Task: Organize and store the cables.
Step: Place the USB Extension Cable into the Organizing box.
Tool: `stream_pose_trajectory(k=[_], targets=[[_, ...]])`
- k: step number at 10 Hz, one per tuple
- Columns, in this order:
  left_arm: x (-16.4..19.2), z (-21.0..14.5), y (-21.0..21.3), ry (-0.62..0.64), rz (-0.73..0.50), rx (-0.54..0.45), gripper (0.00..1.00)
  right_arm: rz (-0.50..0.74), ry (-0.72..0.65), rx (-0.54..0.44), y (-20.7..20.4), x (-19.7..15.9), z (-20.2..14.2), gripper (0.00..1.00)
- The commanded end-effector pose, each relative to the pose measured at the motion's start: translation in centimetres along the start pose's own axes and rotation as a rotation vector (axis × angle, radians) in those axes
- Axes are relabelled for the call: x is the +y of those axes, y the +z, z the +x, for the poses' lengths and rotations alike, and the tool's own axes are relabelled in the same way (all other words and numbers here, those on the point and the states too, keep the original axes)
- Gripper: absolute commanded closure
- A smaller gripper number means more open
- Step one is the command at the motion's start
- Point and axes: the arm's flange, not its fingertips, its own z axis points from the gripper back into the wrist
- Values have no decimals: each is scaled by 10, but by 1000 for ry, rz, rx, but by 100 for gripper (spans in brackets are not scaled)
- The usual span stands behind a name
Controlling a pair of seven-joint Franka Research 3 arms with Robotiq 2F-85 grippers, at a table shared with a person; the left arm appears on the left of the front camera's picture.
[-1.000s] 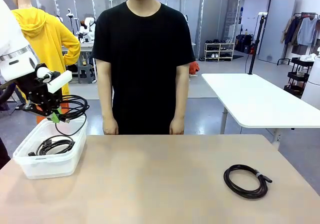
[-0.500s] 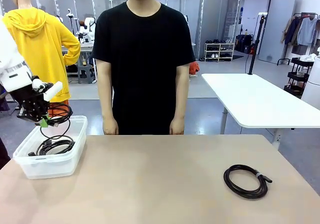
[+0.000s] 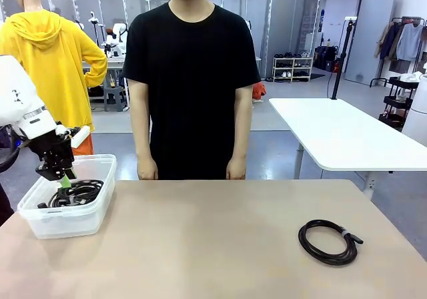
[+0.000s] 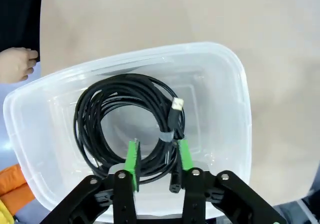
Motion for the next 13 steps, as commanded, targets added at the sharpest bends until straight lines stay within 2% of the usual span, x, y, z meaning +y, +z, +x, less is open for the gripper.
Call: stream_pose_trajectory(k=[1, 2, 7, 8, 9, 13], targets=[[3, 1, 9, 24, -1, -17, 9, -2, 5, -5, 0, 1, 2, 1], [4, 0, 8, 28, 0, -19, 0, -2, 5, -5, 0, 1, 2, 1], [-13, -1, 11, 86, 30, -19, 0, -2, 5, -5, 0, 1, 2, 1], [-18, 0, 4, 95, 5, -19, 0, -2, 5, -5, 0, 1, 2, 1], [-3, -3, 10, 52, 13, 0, 0, -2, 5, -5, 0, 1, 2, 1], [-3, -3, 10, 52, 13, 0, 0, -2, 5, -5, 0, 1, 2, 1]])
